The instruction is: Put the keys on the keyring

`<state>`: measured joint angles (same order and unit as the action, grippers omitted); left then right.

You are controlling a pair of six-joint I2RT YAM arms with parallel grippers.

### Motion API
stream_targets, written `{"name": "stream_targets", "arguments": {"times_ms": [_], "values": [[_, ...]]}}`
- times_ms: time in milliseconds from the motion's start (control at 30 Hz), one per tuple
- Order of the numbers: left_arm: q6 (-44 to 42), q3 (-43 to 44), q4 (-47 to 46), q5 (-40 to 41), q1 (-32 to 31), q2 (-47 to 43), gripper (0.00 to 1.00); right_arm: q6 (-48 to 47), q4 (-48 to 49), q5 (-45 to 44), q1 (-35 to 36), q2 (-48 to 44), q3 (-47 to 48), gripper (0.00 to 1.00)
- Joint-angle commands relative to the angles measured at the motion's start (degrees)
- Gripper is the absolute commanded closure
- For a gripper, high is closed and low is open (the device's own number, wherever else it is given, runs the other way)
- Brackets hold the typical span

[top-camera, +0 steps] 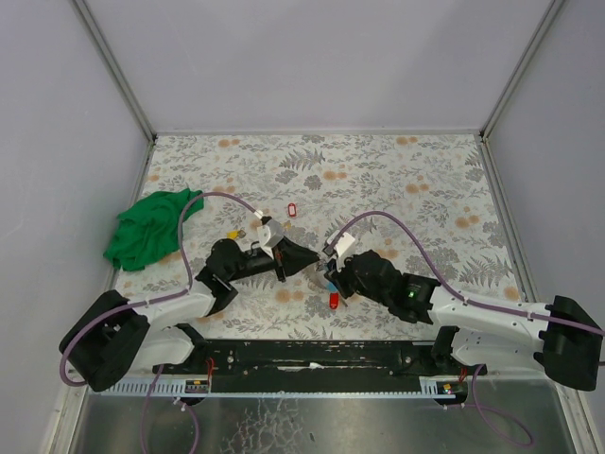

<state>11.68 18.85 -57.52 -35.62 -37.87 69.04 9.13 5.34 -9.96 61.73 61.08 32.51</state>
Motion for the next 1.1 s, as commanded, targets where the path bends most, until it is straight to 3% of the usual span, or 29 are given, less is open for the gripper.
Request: {"name": "stream_targets", "arguments": {"times_ms": [0, 267, 533, 633, 833, 1067], "values": [[-2.2, 1.7, 2.4, 1.0, -3.4, -2.5, 0.87, 1.5, 5.8, -4.5, 0.4, -0.5, -0.6, 1.0], [1.8, -0.1, 0.4, -0.4, -7.2, -7.1, 0.74, 1.9, 9.3, -6.7, 0.3, -0.8, -2.8, 1.0], [10.4, -3.7, 3.3, 15.3, -7.0, -13.3, 0.67, 1.1, 17.9, -8.4, 0.3, -1.5, -7.4, 1.0], [16.1, -5.8, 0.4, 20.9, -6.3, -13.7, 0.64, 0.7, 22.1, -8.4, 0.4, -1.2, -9.2, 1.0], [28.1, -7.6, -3.4, 25.1, -3.2, -11.1, 0.6, 0.4, 27.1, -8.6, 0.4, -0.4, -11.2, 1.0], [42.9, -9.2, -15.4, 24.2, -0.8, -2.4, 0.61, 0.7, 29.7, -8.5, 0.3, 1.3, -11.4, 1.0]]}}
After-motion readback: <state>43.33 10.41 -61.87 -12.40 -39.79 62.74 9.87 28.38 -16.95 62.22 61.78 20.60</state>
